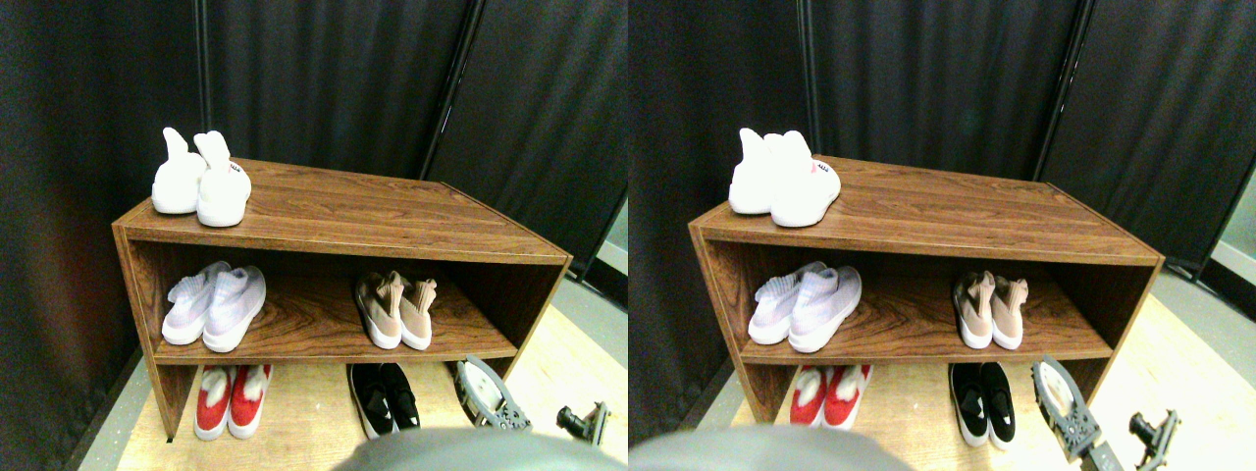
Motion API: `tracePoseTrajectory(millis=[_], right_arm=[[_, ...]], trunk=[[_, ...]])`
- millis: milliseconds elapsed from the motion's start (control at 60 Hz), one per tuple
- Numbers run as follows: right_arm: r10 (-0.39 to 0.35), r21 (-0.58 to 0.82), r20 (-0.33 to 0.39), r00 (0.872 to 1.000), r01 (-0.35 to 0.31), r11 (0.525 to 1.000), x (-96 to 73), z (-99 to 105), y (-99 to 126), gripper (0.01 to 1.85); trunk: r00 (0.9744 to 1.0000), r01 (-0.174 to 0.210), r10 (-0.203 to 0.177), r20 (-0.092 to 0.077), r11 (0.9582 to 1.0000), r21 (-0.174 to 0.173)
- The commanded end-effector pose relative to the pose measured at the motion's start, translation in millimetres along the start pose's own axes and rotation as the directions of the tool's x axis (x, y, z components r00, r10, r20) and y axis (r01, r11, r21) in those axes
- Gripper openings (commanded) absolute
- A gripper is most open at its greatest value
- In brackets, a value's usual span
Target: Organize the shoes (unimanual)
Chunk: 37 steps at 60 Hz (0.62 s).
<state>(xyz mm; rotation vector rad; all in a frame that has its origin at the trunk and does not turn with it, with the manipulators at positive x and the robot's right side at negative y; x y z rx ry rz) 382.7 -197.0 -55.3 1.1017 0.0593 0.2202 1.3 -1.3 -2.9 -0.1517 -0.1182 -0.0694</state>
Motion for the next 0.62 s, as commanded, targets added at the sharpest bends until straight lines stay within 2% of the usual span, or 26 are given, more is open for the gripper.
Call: tracePoseTrajectory(millis=[17,117,333,383,617], right_arm=[[0.026,0.012,0.021,0.999,-0.026,1.0,-1.5,-0.1,4.7,0.06],[0.024,0.021,0.023,0.999,-0.025,0.999,-3.2,-1.9,5.2,0.06],[0.014,0.055,0.037,0.999,-0.016,0.998,-5.6,-5.1,7.0,0.06],[0.007,0.054,0.058,0.998,-0.01,0.999,-6.4,-5.1,7.4,0.06],[-0.002,0.081,0.058,0.998,-0.003,0.997,-5.8,-4.1,4.8,0.06]], trunk=[[1.0,-0.004,0.004,0.006,1.0,-0.005],[1.0,0.0,0.0,0.0,1.0,-0.006],[1.0,0.003,-0.003,-0.001,1.0,-0.006],[1.0,0.003,-0.003,-0.001,1.0,-0.006],[1.0,0.003,-0.003,-0.001,1.0,-0.006]])
